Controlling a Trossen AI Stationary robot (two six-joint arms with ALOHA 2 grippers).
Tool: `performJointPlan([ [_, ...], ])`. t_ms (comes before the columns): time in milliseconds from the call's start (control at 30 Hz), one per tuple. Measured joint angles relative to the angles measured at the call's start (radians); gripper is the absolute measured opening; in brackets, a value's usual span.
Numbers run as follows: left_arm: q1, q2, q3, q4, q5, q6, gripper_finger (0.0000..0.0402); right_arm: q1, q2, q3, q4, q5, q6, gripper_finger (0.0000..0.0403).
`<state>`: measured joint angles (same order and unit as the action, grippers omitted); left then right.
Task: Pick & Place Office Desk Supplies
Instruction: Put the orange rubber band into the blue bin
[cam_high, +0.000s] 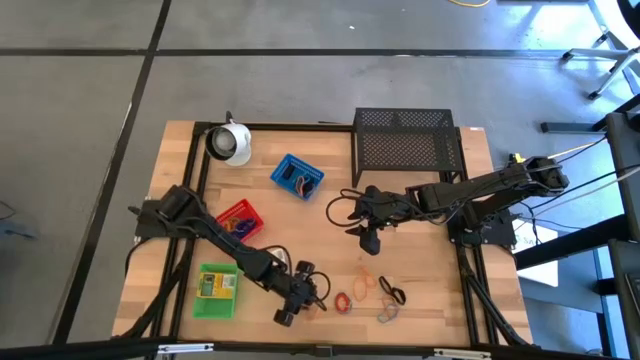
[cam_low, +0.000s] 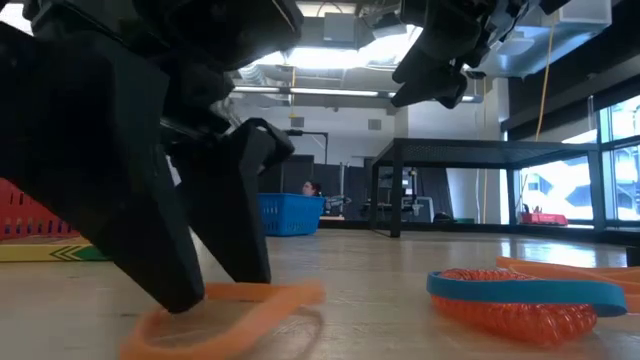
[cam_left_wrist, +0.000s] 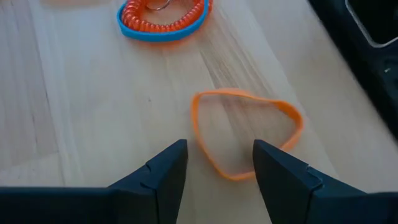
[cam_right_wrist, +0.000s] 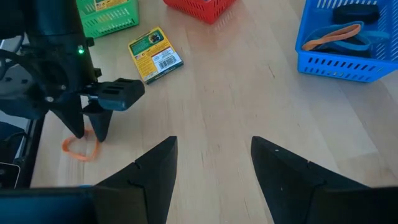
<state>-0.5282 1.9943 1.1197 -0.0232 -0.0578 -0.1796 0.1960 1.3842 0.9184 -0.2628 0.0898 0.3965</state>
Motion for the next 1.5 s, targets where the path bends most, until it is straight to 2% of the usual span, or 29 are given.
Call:
performJointPlan([
  [200, 0.0, 0.011, 0.006, -0.06, -0.01, 0.01, 0.0142, 0.0, 0.0, 0.0, -0.003, 0.0, 0.0, 0.0207],
  [467, 0.01, 0.013, 0.004, -0.088, -0.034, -0.077, 0.0025, 0.0, 0.0, 0.0, -0.003, 0.0, -0.012, 0.0207],
  [533, 0.012, 0.013, 0.004, -0.091, -0.048, -0.108, 0.0008, 0.0, 0.0, 0.0, -0.004, 0.0, -0.012, 0.0207],
  [700, 0.012, 0.002, 0.002, -0.091, -0.078, -0.175, 0.0002, 0.0, 0.0, 0.0, -0.004, 0.0, -0.012, 0.0207],
  [1067, 0.014, -0.14, -0.005, -0.157, -0.145, -0.157, 0.0001, 0.0, 0.0, 0.0, -0.004, 0.0, -0.013, 0.0207],
  [1500, 0.011, -0.411, -0.003, -0.273, -0.378, -0.112, 0.0001, 0.0, 0.0, 0.0, -0.004, 0.0, -0.014, 0.0207],
])
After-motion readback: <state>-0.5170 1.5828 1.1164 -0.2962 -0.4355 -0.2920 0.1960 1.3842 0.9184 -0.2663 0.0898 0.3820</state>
